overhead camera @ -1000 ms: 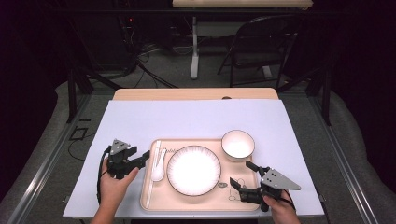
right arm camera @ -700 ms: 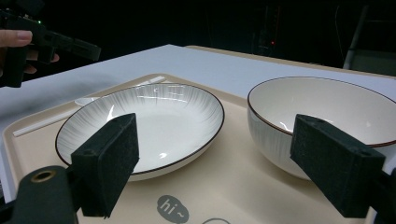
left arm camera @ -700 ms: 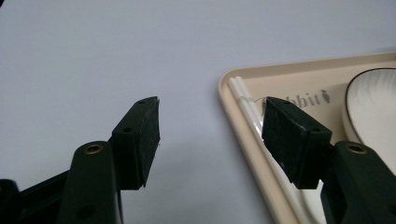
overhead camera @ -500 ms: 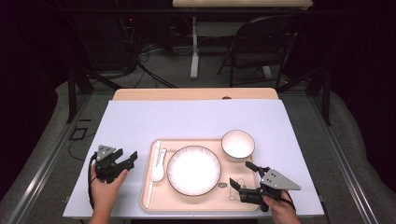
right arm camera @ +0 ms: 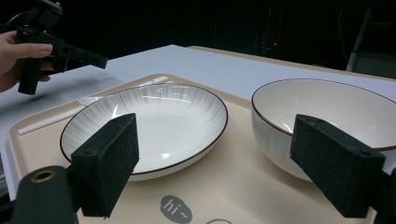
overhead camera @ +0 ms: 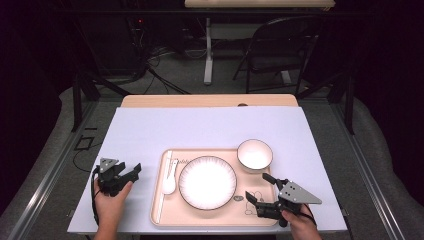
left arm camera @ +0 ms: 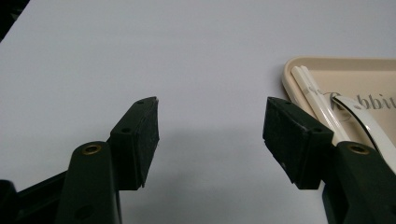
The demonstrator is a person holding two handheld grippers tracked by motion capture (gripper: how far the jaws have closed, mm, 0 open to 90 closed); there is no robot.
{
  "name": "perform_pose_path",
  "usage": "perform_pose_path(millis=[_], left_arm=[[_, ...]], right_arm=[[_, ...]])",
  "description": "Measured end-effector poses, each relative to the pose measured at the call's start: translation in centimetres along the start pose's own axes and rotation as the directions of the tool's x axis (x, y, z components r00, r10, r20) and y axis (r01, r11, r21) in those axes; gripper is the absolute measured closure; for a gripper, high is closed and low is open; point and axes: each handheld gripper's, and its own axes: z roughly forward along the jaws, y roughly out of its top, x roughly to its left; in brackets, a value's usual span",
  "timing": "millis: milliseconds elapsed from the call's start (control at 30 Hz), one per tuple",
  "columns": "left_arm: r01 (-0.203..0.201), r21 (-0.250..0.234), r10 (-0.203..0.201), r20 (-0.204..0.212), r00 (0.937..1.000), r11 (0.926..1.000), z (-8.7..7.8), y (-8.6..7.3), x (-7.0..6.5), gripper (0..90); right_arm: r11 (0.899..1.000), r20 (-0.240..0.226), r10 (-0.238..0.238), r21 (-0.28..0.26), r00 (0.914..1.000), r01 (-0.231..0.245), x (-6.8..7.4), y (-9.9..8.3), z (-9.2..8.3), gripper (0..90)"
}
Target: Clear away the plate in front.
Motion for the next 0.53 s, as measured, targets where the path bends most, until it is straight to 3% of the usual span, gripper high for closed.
perform_pose_path(millis=[367, 467, 500, 533], left_arm=[[-0.018, -0.005, 0.018, -0.021, 0.9996, 0.9998, 0.22, -0.08, 0.03, 33.7], [-0.037, -0.001, 0.037, -0.044, 0.9984, 0.9993, 0.26, -0.08, 0.14, 30.9], [-0.04, 0.015, 0.041, -0.083, 0.9957, 0.9991, 0.31, -0.07, 0.26, 30.6], [-0.04, 0.015, 0.041, -0.083, 0.9957, 0.9991, 0.31, -0.07, 0.26, 30.2]], right_arm=[[1.0, 0.001, -0.008, 0.001, 1.0, 0.008, -0.05, -0.01, 0.01, 14.7], [1.0, 0.001, -0.007, 0.0, 1.0, 0.007, -0.03, -0.01, -0.03, 14.7], [1.0, 0.001, -0.01, -0.001, 1.0, 0.01, -0.06, -0.02, -0.03, 14.7], [1.0, 0.002, -0.012, -0.001, 0.9999, 0.012, -0.07, -0.02, -0.04, 14.7]])
